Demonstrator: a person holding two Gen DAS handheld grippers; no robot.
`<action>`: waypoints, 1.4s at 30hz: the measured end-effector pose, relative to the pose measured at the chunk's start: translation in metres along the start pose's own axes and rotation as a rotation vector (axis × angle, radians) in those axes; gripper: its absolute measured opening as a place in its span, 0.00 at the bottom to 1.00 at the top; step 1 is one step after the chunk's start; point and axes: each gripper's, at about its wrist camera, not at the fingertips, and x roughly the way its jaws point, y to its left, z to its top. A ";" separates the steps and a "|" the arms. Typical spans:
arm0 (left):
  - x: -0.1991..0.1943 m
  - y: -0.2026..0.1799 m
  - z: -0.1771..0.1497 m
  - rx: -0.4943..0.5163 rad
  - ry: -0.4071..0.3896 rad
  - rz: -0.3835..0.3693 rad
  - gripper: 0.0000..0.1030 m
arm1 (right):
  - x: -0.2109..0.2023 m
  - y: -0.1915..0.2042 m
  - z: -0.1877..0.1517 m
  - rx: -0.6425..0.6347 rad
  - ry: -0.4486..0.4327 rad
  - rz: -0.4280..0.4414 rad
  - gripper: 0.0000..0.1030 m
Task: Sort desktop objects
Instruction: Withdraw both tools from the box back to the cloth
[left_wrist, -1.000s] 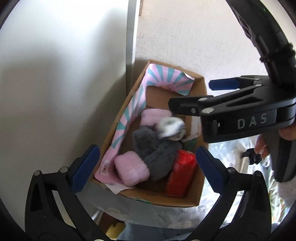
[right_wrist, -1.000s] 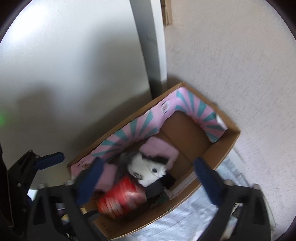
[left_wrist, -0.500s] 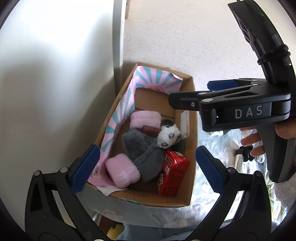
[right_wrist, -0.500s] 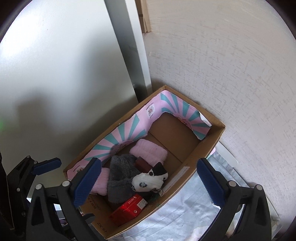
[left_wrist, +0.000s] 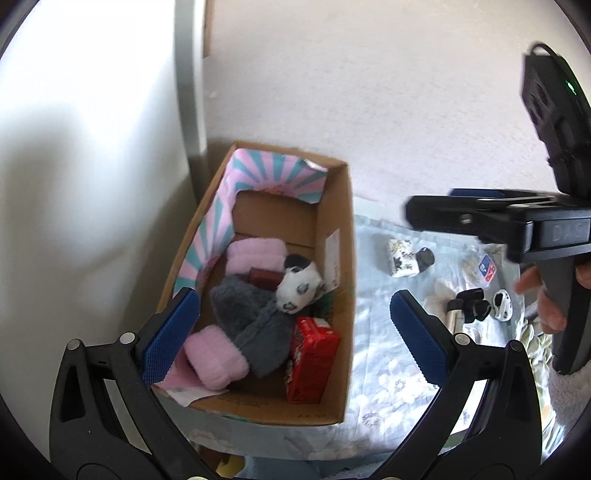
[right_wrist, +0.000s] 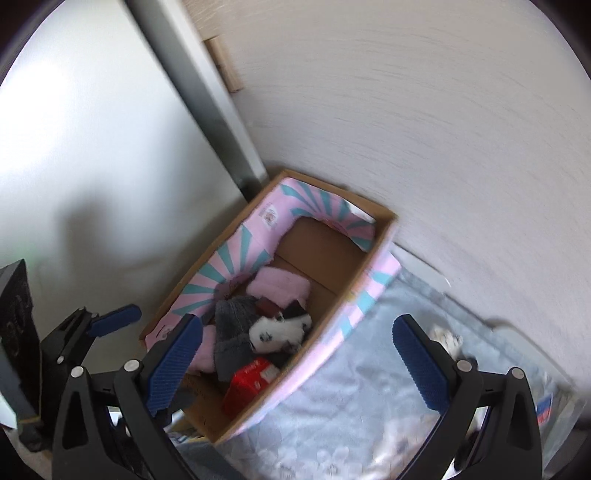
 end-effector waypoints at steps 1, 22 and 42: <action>-0.001 -0.003 0.002 0.009 -0.001 -0.005 1.00 | -0.005 -0.005 -0.002 0.019 -0.005 -0.009 1.00; 0.032 -0.136 0.034 0.279 0.015 -0.151 1.00 | -0.147 -0.145 -0.125 0.354 -0.168 -0.379 1.00; 0.192 -0.181 -0.010 0.356 0.119 0.015 0.98 | -0.089 -0.233 -0.259 0.547 -0.074 -0.448 0.85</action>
